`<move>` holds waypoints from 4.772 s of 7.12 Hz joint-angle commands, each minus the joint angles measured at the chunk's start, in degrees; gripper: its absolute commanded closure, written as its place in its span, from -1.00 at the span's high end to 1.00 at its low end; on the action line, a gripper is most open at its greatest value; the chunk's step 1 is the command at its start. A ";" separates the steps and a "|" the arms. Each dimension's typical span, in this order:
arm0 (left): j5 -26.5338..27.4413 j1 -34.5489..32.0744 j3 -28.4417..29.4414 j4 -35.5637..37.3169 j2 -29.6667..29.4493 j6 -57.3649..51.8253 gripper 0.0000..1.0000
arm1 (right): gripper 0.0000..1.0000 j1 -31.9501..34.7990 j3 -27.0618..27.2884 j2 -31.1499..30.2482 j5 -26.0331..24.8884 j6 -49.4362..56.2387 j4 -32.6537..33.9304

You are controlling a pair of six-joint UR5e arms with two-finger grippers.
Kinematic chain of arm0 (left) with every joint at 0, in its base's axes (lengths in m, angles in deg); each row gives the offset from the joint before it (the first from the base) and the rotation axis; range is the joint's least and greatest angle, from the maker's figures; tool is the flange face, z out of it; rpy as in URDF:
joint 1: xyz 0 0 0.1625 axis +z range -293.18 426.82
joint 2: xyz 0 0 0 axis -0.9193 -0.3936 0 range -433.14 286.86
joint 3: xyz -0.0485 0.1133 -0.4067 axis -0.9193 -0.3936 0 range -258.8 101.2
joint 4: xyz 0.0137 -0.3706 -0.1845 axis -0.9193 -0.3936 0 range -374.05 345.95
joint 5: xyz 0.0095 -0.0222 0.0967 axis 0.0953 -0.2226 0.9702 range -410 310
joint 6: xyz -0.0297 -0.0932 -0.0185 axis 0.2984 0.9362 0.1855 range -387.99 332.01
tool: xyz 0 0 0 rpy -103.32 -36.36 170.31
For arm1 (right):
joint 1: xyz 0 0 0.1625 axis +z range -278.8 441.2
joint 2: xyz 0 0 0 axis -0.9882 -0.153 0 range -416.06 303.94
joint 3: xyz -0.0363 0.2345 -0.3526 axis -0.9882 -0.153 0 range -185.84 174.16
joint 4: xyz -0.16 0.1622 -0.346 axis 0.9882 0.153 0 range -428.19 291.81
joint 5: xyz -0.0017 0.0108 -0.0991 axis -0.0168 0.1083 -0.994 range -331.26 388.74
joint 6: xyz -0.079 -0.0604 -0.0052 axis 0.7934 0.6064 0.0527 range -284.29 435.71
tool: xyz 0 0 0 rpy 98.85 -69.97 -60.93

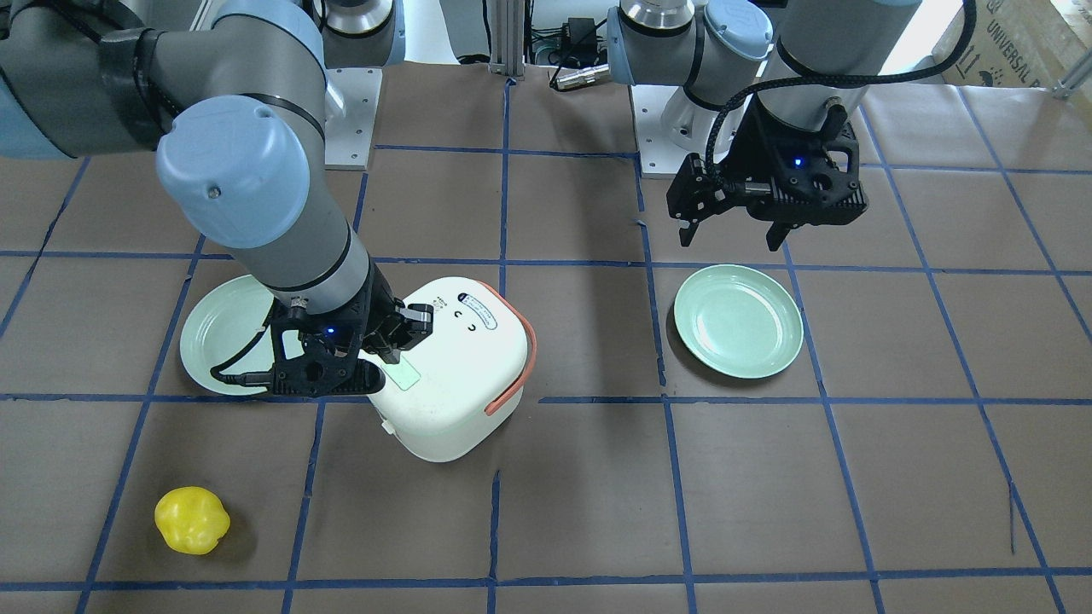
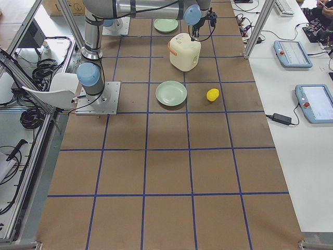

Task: Press rice cooker button
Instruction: 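Grip the lid's far edge with the right gripper, then lift the lid upward with the right gripper, swinging it open, then release the lid and withdraw the right gripper away from the cooker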

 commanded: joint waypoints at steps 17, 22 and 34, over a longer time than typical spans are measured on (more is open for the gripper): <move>0.00 0.00 0.00 0.00 0.04 0.00 1.00 | -0.80 0.00 0.85 2.66 0.00 -0.09 1.16; 0.00 0.00 0.00 0.00 -0.04 0.00 1.00 | 0.20 -0.09 -8.87 -3.39 -0.35 -0.09 -10.16; 0.00 0.00 0.00 0.00 0.04 0.00 1.00 | 0.80 -8.96 1.45 -14.12 -3.78 12.39 -13.70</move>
